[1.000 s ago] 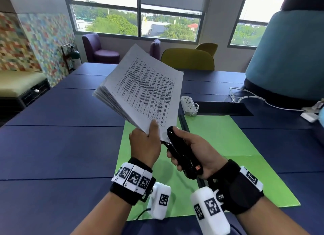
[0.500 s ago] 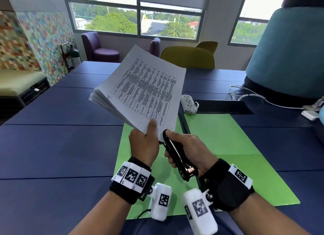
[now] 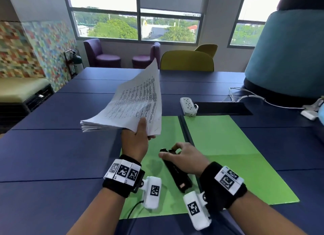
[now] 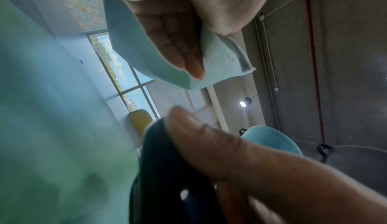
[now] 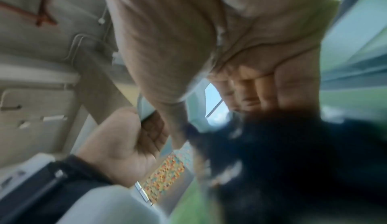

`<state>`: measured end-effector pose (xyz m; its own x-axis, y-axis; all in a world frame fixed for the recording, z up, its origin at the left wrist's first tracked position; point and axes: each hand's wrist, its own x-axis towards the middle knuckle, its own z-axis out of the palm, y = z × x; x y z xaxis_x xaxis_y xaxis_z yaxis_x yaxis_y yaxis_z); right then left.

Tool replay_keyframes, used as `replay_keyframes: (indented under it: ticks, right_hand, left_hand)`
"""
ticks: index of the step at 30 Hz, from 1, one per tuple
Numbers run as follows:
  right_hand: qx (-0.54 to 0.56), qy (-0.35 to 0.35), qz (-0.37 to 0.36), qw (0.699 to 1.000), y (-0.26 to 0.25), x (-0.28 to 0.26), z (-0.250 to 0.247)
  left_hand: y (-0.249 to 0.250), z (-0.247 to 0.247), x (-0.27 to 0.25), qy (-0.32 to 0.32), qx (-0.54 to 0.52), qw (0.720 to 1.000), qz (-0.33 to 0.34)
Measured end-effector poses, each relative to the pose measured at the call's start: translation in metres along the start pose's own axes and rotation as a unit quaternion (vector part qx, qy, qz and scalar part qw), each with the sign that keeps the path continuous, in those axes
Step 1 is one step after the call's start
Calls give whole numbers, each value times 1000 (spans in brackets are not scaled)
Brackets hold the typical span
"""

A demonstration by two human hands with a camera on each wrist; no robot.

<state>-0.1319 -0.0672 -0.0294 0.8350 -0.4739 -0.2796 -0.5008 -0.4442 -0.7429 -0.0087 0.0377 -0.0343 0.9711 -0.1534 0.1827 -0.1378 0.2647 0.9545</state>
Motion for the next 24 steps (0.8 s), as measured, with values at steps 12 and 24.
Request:
replay_keyframes:
  ticks: [12, 24]
  right_hand:
    - [-174, 446, -292, 828, -29, -19, -34]
    - [-338, 434, -228, 803, -49, -39, -132]
  left_hand:
    - [30, -22, -3, -132, 393, 839, 353]
    - [74, -48, 21, -188, 468, 695, 512]
